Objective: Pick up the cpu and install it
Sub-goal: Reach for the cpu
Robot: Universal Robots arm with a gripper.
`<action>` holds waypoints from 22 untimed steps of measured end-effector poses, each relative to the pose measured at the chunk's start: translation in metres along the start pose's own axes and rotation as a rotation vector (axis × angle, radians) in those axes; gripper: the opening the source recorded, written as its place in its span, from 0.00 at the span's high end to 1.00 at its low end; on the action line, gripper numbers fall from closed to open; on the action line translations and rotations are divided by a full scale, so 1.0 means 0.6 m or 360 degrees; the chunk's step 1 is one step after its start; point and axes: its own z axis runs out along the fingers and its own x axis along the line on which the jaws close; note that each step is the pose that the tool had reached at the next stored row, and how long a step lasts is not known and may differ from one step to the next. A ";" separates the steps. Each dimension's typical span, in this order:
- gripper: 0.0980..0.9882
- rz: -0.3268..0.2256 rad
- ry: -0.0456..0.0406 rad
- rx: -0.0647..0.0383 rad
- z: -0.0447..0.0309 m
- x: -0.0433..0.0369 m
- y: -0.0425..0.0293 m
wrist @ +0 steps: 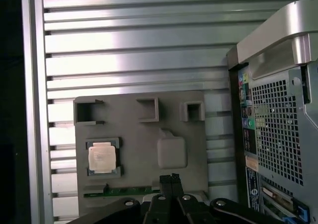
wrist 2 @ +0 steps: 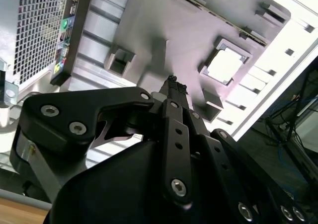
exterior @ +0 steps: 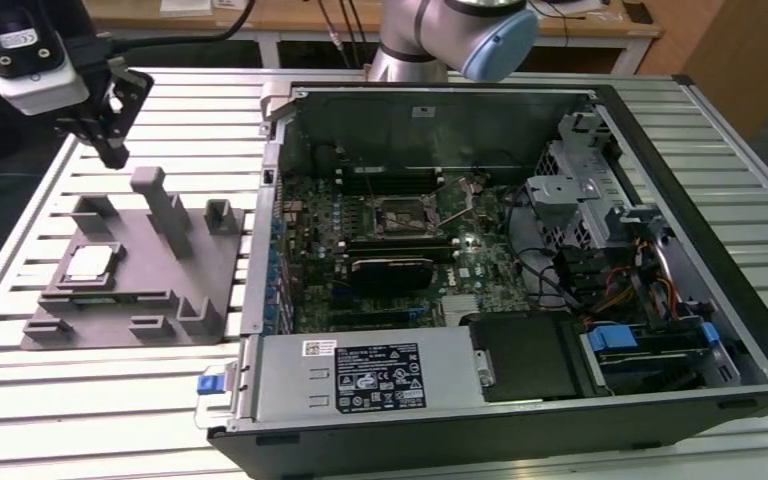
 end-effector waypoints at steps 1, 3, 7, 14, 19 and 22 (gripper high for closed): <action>0.99 0.0000 0.0000 0.0000 0.002 0.004 0.000; 0.99 0.0000 0.0000 0.0001 0.006 0.009 -0.001; 0.99 0.0000 0.0000 0.0003 0.013 0.020 -0.002; 0.99 0.0000 -0.0001 0.0007 0.025 0.040 -0.004; 0.99 0.0000 -0.0001 0.0008 0.031 0.052 -0.006; 0.99 0.0000 -0.0001 0.0009 0.034 0.059 -0.006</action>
